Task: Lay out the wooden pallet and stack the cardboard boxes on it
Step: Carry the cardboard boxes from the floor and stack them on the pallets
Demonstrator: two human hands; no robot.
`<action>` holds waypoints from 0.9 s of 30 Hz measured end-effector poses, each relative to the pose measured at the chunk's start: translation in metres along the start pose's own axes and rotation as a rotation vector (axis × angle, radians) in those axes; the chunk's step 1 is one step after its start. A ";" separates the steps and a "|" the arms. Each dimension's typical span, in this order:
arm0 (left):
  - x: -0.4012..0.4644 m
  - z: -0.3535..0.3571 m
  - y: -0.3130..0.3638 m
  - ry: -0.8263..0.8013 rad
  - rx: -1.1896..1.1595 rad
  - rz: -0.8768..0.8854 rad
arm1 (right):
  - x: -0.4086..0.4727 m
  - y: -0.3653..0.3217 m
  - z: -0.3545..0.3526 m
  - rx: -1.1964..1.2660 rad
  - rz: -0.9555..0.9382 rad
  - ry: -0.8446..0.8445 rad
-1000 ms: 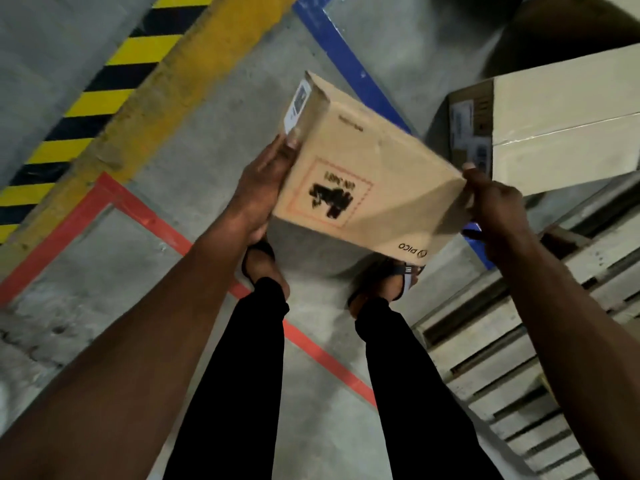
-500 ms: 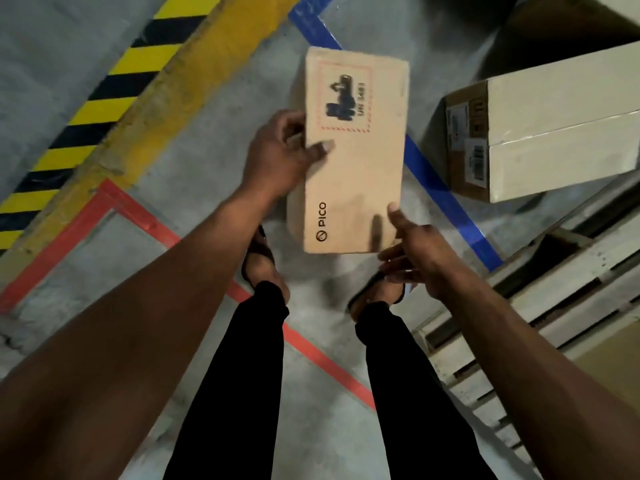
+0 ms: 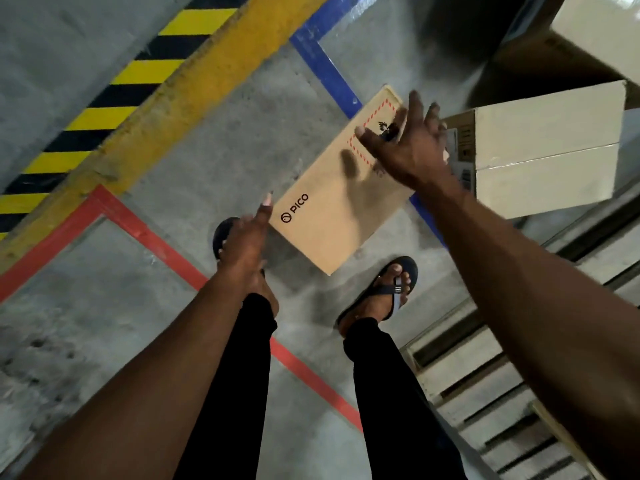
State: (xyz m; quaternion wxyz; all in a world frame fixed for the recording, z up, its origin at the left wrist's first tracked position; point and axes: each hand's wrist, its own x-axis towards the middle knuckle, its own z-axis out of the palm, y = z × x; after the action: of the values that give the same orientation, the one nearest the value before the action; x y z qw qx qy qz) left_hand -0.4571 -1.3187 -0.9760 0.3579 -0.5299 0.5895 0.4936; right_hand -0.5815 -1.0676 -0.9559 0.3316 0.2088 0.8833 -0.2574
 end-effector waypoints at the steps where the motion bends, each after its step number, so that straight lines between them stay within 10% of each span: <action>1: -0.011 0.004 0.002 -0.093 -0.139 -0.058 | 0.007 0.000 0.002 -0.010 0.012 -0.032; 6: -0.072 0.009 0.018 -0.001 -0.374 0.189 | 0.006 0.000 -0.012 0.217 0.198 -0.061; 12: -0.130 -0.007 0.026 0.234 0.279 0.694 | -0.032 0.029 0.009 0.543 0.404 -0.350; 18: -0.097 0.008 0.046 0.124 0.314 0.852 | -0.040 0.067 0.037 0.933 0.603 -0.315; 27: 0.021 -0.008 0.074 0.150 0.317 0.545 | -0.040 0.094 0.035 0.959 0.650 -0.311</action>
State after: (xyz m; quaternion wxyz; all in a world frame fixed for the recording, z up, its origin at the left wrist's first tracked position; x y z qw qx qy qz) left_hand -0.5321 -1.3356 -0.9785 0.2463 -0.3251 0.8040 0.4328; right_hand -0.4867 -1.0226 -0.9808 0.3874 0.5545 0.5006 -0.5402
